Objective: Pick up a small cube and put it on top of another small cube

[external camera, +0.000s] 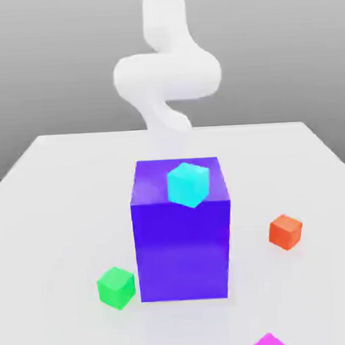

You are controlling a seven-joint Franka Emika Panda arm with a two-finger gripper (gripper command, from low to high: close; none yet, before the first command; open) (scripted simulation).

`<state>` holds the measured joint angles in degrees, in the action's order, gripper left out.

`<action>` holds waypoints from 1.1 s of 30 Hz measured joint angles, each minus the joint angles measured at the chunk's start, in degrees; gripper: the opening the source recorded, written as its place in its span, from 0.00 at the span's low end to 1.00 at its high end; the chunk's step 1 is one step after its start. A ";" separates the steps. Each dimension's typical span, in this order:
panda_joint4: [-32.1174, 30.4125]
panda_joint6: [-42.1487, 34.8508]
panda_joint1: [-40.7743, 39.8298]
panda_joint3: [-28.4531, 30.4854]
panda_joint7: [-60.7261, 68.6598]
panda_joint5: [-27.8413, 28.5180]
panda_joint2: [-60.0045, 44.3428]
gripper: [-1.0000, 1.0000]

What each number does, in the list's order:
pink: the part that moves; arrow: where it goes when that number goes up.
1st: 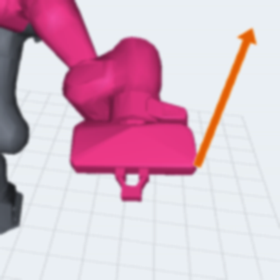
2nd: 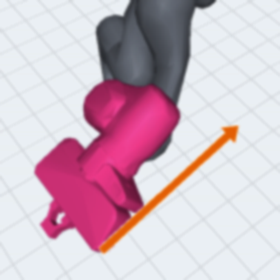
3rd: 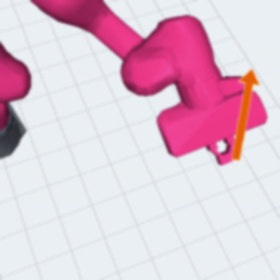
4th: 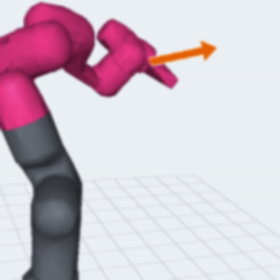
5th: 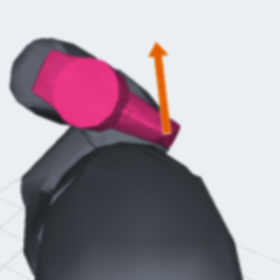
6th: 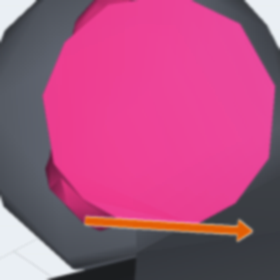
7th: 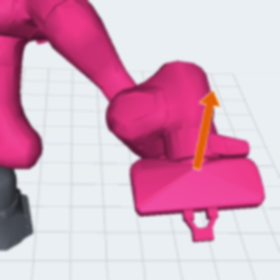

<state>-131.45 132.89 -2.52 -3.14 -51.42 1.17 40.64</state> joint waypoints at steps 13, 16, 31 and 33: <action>1.76 5.78 -9.10 -13.89 -32.43 10.64 -27.26 0.50; 2.19 7.00 -9.57 -15.50 -40.17 13.59 -33.60 0.50; 3.53 15.60 -3.94 -15.54 -69.98 15.28 -61.95 0.50; 4.02 17.82 -3.00 -14.97 -72.22 15.20 -65.62 0.50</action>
<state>-127.43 150.71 -5.52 -18.11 -123.63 16.38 -24.98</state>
